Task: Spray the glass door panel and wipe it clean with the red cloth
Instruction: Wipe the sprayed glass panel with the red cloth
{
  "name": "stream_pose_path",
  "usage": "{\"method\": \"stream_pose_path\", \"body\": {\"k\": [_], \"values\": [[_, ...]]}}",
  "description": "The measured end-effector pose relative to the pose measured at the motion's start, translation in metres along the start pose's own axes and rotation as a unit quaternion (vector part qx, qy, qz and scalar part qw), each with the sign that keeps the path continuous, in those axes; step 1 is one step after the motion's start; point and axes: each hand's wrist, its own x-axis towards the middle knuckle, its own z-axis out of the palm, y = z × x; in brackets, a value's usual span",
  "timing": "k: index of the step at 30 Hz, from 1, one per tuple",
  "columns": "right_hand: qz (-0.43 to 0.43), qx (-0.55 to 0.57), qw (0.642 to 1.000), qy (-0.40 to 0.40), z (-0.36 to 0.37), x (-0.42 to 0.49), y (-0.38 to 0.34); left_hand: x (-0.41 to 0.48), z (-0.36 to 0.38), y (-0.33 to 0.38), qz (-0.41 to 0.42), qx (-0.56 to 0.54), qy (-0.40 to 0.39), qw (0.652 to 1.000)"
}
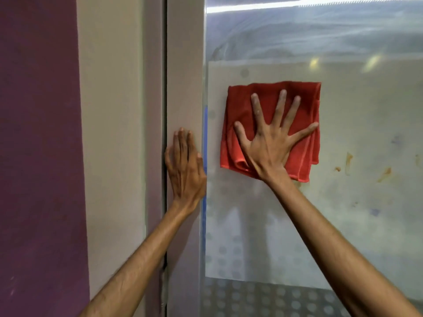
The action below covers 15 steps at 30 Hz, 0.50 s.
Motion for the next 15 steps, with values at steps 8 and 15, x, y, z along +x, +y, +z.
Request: {"method": "stream_pose_path", "body": {"k": [8,15], "values": [[-0.024,-0.009,1.0,0.015,0.007,-0.022,-0.002,-0.003,0.013,-0.009,0.015,0.011,0.028,0.999],[-0.075,-0.027,0.997,-0.006,0.017,-0.105,0.027,-0.024,0.012,-0.009,0.007,0.009,0.015,1.0]]}}
